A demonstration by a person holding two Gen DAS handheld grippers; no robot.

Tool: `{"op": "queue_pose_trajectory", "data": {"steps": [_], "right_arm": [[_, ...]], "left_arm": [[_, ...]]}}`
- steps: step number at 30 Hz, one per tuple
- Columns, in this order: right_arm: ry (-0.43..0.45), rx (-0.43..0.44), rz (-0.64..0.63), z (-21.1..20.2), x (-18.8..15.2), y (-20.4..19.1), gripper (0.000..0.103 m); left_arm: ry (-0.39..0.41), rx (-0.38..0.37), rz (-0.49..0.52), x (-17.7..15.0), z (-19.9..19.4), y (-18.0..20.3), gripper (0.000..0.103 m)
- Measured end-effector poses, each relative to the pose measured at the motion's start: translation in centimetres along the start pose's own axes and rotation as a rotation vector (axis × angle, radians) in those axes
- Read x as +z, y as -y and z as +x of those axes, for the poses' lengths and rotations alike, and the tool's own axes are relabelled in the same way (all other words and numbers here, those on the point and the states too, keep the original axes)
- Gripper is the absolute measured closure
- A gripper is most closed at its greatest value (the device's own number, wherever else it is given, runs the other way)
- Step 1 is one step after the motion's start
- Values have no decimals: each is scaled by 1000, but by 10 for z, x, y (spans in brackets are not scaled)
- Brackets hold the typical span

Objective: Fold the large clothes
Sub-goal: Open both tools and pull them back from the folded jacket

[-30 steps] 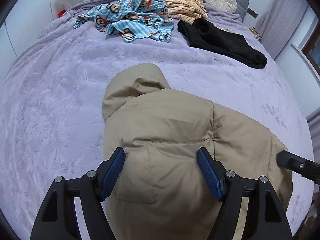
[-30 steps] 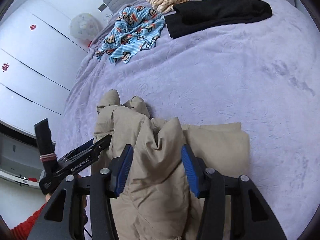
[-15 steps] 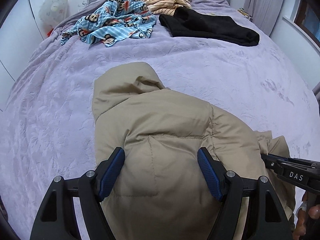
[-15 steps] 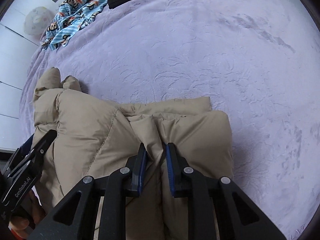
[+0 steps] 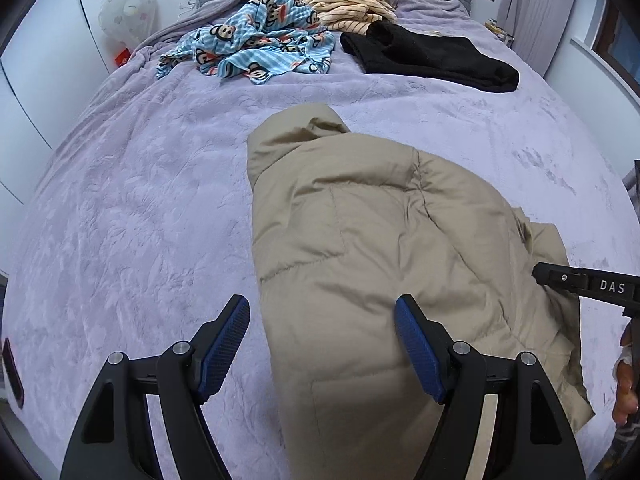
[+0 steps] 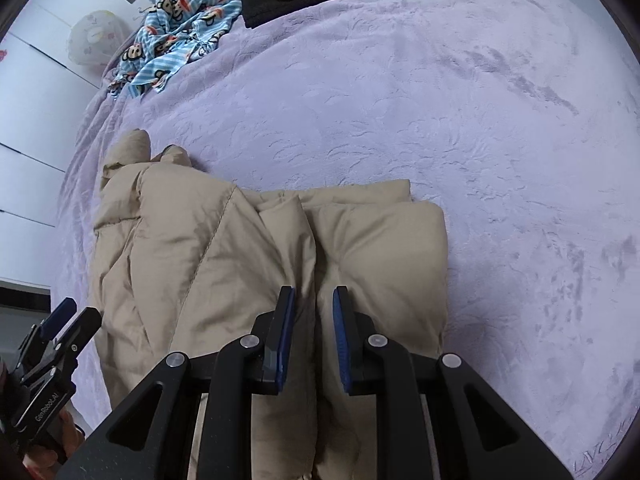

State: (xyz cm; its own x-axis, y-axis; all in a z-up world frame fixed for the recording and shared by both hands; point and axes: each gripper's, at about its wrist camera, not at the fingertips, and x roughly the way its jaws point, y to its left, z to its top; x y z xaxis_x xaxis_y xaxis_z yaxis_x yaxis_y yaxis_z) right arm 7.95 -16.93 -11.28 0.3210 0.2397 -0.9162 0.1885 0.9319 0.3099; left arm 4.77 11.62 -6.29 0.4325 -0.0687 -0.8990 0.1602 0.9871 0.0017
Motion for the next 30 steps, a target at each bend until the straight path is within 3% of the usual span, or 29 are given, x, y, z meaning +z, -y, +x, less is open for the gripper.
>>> {"op": "queue_pose_trajectory", "data": {"steps": [6, 10, 17, 22, 30], "right_arm": [[17, 22, -32, -34, -37, -12, 83], [33, 48, -57, -58, -69, -22, 80], [-86, 38, -54, -36, -115, -24, 80], [-141, 22, 1, -18, -127, -19, 80], [-102, 34, 5, -52, -132, -26, 80]], "left_arm": [[-40, -15, -63, -32, -15, -8, 27], [-86, -21, -53, -58, -17, -7, 27], [-134, -25, -49, -83, -16, -2, 26], [-153, -27, -43, -86, -26, -1, 26], [-148, -37, -35, -91, -53, -3, 26]]}}
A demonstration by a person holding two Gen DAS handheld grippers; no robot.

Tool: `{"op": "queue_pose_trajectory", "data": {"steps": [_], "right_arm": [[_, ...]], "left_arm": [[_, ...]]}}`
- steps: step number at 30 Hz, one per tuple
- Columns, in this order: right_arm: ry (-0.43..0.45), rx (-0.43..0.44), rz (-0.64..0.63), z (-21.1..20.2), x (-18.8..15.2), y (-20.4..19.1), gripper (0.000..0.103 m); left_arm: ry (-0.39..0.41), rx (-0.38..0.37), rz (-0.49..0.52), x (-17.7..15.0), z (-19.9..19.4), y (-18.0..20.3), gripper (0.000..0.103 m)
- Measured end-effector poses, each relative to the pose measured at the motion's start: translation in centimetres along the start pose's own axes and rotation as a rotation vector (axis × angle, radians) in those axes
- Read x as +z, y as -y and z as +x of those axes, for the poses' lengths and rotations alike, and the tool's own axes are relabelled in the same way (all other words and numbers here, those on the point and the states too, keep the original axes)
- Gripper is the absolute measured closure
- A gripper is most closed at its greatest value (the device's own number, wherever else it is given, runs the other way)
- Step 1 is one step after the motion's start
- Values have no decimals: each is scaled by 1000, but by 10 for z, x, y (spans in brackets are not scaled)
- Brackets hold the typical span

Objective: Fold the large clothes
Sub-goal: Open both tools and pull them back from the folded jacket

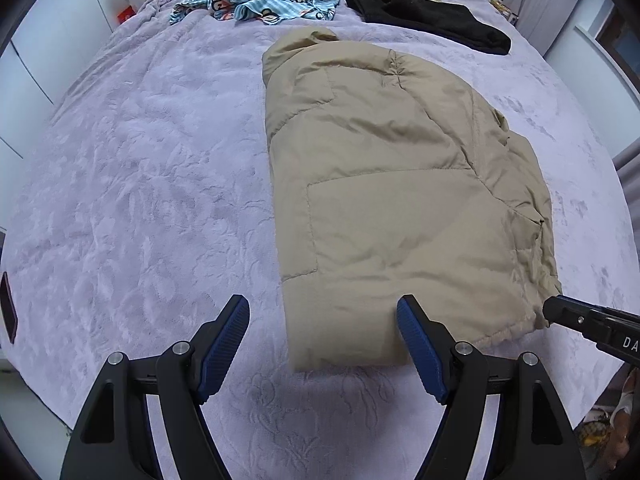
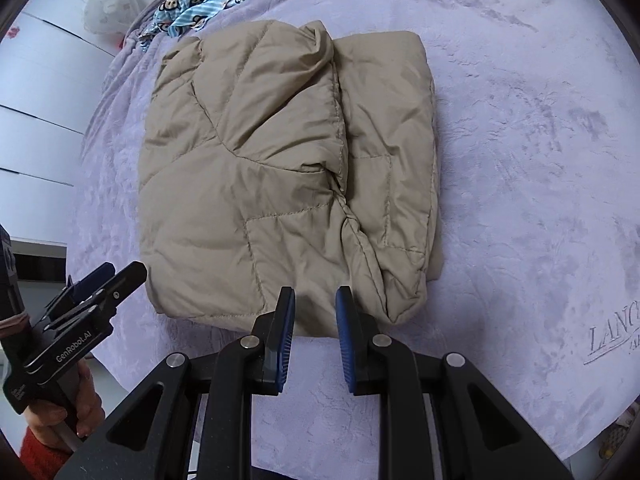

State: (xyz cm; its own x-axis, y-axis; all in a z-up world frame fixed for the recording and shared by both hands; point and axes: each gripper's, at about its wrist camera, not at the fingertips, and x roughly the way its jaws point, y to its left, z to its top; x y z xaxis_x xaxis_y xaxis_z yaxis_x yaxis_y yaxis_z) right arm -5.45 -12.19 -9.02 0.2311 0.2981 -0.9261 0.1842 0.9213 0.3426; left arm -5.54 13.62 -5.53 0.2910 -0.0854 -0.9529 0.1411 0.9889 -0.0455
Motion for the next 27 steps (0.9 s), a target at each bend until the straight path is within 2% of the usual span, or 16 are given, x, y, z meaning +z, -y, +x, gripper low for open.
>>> {"op": "queue_pose_trajectory", "data": {"steps": [6, 11, 17, 18, 19, 22, 27], "right_arm": [[8, 9, 24, -15, -9, 0, 80], [-10, 16, 31, -19, -19, -7, 80], [7, 29, 37, -28, -21, -17, 80], [10, 29, 38, -30, -21, -19, 80], [15, 29, 37, -32, -20, -20, 80], [26, 2, 18, -38, -18, -26, 80], [62, -27, -42, -53, -11, -41, 80]], "left_arm": [[6, -10, 4, -4, -16, -1, 26], [9, 15, 29, -9, -26, 2, 26], [9, 16, -8, -11, -38, 0, 25], [5, 10, -16, -11, -39, -1, 21], [-4, -6, -26, -10, -40, -2, 2], [12, -31, -37, -8, -49, -3, 0], [56, -12, -26, 3, -68, 0, 0]]}}
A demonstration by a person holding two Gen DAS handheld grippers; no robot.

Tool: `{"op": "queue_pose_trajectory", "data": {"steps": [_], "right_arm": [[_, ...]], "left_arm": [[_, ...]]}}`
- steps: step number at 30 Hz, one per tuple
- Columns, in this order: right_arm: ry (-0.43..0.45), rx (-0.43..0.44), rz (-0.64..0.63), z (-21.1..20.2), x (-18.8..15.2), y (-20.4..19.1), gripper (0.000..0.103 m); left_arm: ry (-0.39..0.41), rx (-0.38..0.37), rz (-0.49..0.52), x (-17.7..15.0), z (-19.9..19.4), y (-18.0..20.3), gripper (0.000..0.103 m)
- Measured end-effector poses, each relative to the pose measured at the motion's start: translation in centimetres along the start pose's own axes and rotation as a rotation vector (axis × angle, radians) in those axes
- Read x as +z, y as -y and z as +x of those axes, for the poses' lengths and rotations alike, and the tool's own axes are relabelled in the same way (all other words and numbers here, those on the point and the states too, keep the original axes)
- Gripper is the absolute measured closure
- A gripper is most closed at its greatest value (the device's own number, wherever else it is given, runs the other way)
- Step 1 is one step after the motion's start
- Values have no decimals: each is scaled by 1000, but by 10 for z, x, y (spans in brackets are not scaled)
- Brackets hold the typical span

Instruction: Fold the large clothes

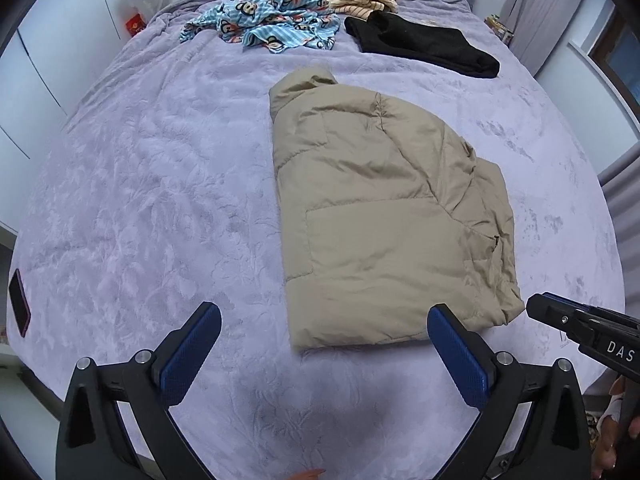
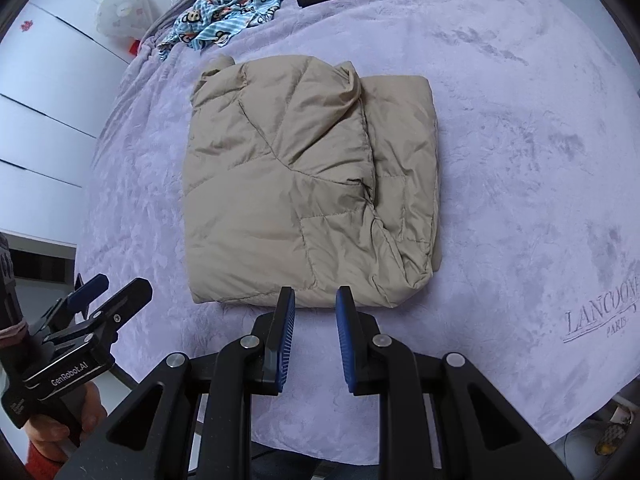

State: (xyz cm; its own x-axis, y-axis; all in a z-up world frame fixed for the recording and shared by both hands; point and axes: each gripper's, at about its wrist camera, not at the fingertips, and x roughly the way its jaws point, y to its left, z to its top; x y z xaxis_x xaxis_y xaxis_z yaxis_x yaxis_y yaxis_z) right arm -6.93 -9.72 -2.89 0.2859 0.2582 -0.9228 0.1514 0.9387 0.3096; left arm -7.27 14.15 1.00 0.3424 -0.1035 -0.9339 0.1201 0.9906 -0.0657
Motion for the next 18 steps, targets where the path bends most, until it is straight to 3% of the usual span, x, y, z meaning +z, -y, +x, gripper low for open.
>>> {"op": "queue_pose_trajectory", "data": {"steps": [5, 7, 8, 13, 16, 18], "right_arm": [[70, -23, -11, -24, 14, -9, 75], [111, -31, -23, -36, 20, -15, 38], [137, -39, -31, -43, 23, -18, 34], [227, -54, -47, -71, 36, -27, 32], [274, -74, -44, -83, 44, -29, 20], [296, -95, -47, -88, 47, -31, 18]], "left_arm": [[59, 17, -28, 19, -25, -2, 0], [80, 17, -38, 26, -34, -3, 0], [91, 18, -40, 28, -38, -4, 0], [123, 30, -56, 39, -53, -6, 0], [138, 42, -72, 43, -61, -7, 0], [147, 52, -70, 46, -65, -7, 0]]}}
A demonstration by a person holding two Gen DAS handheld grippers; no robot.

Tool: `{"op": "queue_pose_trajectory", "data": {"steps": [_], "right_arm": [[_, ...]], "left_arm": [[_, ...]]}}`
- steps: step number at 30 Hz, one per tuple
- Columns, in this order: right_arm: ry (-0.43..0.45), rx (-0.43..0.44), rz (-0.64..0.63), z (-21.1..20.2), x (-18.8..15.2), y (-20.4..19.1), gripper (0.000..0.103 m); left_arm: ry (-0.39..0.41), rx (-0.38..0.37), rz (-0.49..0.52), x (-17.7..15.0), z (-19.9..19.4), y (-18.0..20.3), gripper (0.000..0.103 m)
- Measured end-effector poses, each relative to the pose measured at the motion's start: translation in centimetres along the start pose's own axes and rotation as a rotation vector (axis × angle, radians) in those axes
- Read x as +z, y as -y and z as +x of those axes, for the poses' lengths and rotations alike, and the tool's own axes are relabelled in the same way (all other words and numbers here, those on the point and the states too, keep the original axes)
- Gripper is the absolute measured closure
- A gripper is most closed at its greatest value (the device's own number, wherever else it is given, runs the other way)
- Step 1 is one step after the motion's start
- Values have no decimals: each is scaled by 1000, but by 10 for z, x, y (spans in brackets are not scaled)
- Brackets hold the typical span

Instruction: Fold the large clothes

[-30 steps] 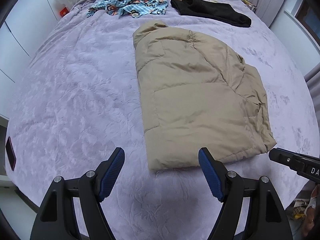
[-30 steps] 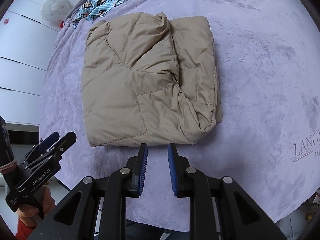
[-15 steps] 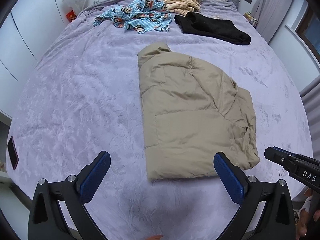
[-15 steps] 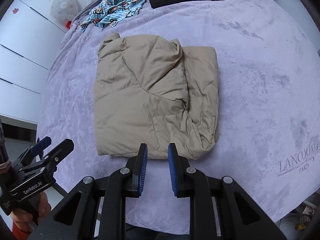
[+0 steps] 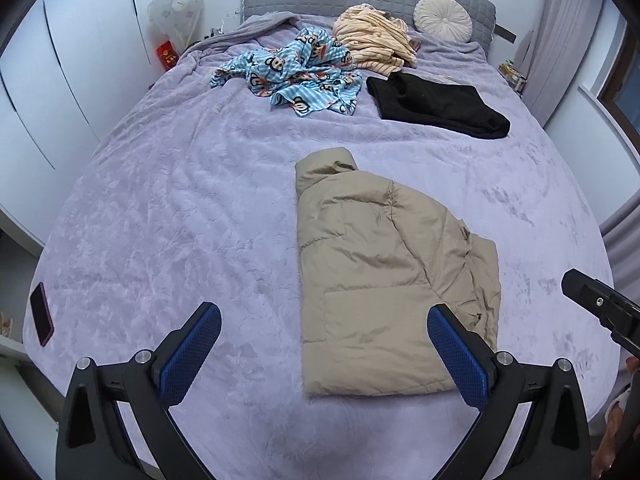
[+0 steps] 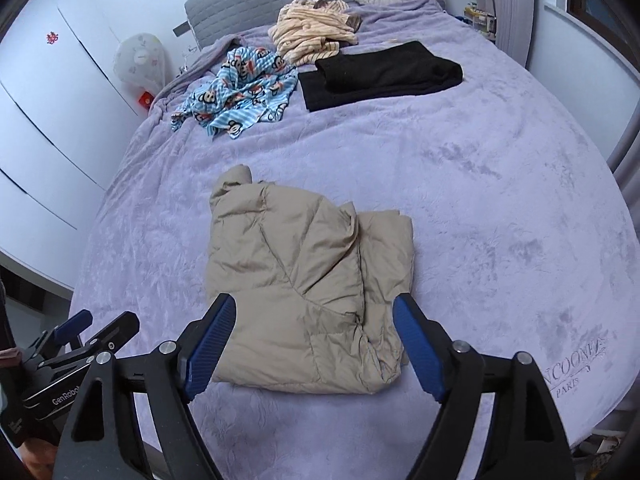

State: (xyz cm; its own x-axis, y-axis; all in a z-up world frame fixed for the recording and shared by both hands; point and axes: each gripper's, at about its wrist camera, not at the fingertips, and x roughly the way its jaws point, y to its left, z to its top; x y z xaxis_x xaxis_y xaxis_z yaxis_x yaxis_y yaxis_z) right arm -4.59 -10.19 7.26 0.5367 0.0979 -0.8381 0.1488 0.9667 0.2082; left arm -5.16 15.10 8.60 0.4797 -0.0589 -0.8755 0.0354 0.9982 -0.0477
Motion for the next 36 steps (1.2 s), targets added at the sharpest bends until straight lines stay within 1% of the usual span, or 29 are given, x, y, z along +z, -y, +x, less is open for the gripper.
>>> {"op": "queue_pose_trajectory", "data": {"steps": [1, 2, 5, 6, 7, 10, 18, 36], "right_arm": [[7, -11, -3, -1, 2, 0, 14], [14, -17, -5, -2, 3, -1, 12], [53, -39, -20, -7, 5, -3, 12], [66, -46, -24, -9, 5, -4, 10], [74, -53, -27, -10, 5, -5, 1], [87, -54, -30, -11, 6, -6, 0], [71, -58, -28, -6, 6, -6, 0], [60, -62, -31, -2, 6, -12, 0]], "left_arm": [[5, 5, 3, 1, -2, 0, 0], [12, 9, 6, 2, -4, 1, 0], [32, 17, 18, 5, -9, 2, 0], [36, 21, 21, 6, -11, 3, 0], [41, 24, 24, 7, -12, 4, 0], [45, 22, 24, 9, -15, 5, 0], [59, 31, 33, 10, -18, 7, 0], [52, 31, 25, 12, -16, 5, 0]]}}
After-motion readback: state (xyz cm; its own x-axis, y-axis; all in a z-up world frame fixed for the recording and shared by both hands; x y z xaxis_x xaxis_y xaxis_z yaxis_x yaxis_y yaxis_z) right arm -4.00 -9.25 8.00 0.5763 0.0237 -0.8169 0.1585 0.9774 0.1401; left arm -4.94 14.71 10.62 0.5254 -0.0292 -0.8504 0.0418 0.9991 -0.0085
